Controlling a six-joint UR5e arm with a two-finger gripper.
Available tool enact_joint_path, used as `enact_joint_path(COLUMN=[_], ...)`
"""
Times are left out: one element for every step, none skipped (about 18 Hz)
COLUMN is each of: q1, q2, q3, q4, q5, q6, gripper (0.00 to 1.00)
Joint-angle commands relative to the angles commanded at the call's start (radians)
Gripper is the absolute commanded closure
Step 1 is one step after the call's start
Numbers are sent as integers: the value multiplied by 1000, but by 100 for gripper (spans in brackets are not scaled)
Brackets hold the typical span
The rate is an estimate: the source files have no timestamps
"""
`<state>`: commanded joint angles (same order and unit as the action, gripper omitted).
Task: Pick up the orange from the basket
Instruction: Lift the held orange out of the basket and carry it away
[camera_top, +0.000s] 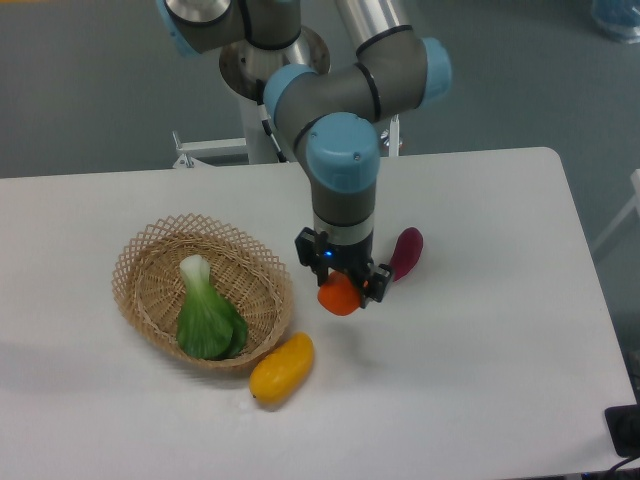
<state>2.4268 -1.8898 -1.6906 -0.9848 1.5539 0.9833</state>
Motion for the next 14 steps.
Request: enact_joint_path(q1=[2, 2, 2, 2, 2, 6, 6, 8, 8, 11, 14, 15, 20, 20], q2=[-5, -8, -12, -17, -17, -17, -18, -19, -19, -19, -19, -19, -19, -19], q3=[6, 11, 12, 14, 14, 18, 26, 29, 31, 31, 29, 29, 29, 29], q4=[0, 0, -2, 0, -3, -5, -8, -8, -8, -8, -8, -8, -8, -8], q5=[0, 8, 21, 49, 52, 51, 52, 52, 52, 52, 52, 51, 51, 51], q6=[2, 2, 3, 18, 37, 38, 40, 40, 40, 40, 40, 40, 40, 40], gripper=[28, 28, 28, 28, 28, 28, 28, 28, 28, 28, 28, 28, 28, 28])
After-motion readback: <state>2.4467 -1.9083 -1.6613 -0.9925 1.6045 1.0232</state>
